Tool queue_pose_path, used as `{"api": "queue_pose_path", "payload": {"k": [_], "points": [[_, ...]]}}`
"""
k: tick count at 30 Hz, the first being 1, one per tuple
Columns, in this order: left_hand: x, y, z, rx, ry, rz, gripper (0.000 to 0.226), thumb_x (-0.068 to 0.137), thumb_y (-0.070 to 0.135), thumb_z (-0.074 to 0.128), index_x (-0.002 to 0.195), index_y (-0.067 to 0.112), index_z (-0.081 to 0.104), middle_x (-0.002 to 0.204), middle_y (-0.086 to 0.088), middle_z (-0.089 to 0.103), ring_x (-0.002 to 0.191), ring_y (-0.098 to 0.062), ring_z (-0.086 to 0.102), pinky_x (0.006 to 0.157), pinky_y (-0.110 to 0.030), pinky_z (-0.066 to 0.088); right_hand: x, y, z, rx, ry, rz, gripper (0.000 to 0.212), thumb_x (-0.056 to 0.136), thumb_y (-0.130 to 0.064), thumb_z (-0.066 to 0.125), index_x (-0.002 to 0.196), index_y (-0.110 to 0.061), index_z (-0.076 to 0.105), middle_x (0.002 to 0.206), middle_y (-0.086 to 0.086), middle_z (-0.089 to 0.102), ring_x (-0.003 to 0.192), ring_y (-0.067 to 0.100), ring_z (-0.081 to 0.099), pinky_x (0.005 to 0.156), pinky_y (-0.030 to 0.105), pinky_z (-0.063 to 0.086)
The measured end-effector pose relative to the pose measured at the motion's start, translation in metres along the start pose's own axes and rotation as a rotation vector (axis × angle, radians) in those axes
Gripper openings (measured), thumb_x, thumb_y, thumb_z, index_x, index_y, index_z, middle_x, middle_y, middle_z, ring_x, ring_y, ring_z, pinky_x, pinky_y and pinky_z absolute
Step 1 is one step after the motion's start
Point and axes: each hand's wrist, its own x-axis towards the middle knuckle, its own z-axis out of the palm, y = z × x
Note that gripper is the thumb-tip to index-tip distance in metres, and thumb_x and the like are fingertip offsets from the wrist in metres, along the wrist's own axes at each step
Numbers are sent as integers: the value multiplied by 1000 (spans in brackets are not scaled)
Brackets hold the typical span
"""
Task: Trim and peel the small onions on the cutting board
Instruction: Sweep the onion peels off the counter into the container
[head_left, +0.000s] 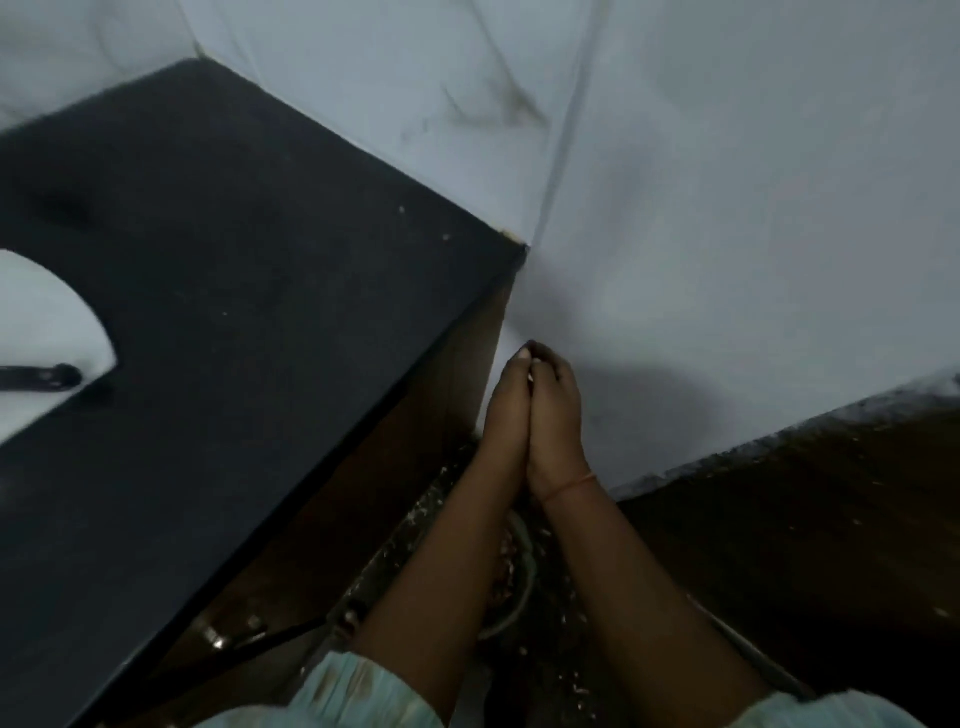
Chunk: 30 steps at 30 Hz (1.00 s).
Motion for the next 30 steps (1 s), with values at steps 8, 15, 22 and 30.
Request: {"api": "queue_pose_path", "payload": {"k": [8, 15, 22, 30], "points": [[-13, 124, -163, -201, 266, 345, 31, 104, 22, 48, 132, 18, 62, 123, 3, 66, 112, -10, 63, 91, -20, 51, -43, -120, 164, 4, -337, -172, 28, 95, -14, 52, 122, -16, 58, 114, -2, 63, 104, 11, 61, 89, 23, 51], [-70, 89, -450, 207, 1141, 470, 34, 95, 22, 55, 127, 17, 63, 135, -8, 58, 127, -28, 53, 110, -48, 41, -104, -95, 318, -381, -756, -272, 45, 91, -21, 64, 133, -10, 53, 133, 9, 56, 122, 23, 54, 104, 36, 43], [-93, 32, -525, 278, 1189, 355, 39, 103, 25, 45, 140, 15, 53, 145, -10, 51, 136, -27, 45, 115, -49, 36, -124, -36, 349, -887, -852, -760, 63, 77, -71, 48, 132, -41, 53, 150, -8, 37, 146, 28, 19, 116, 56, 3], [-83, 33, -512, 590, 1070, 420, 64, 90, 61, 48, 144, 27, 51, 152, 3, 47, 146, -14, 33, 122, -45, 25, -112, -18, 346, -1006, -774, -1009, 53, 84, -69, 41, 126, -43, 59, 148, -2, 45, 144, 39, 23, 114, 60, 9]]}}
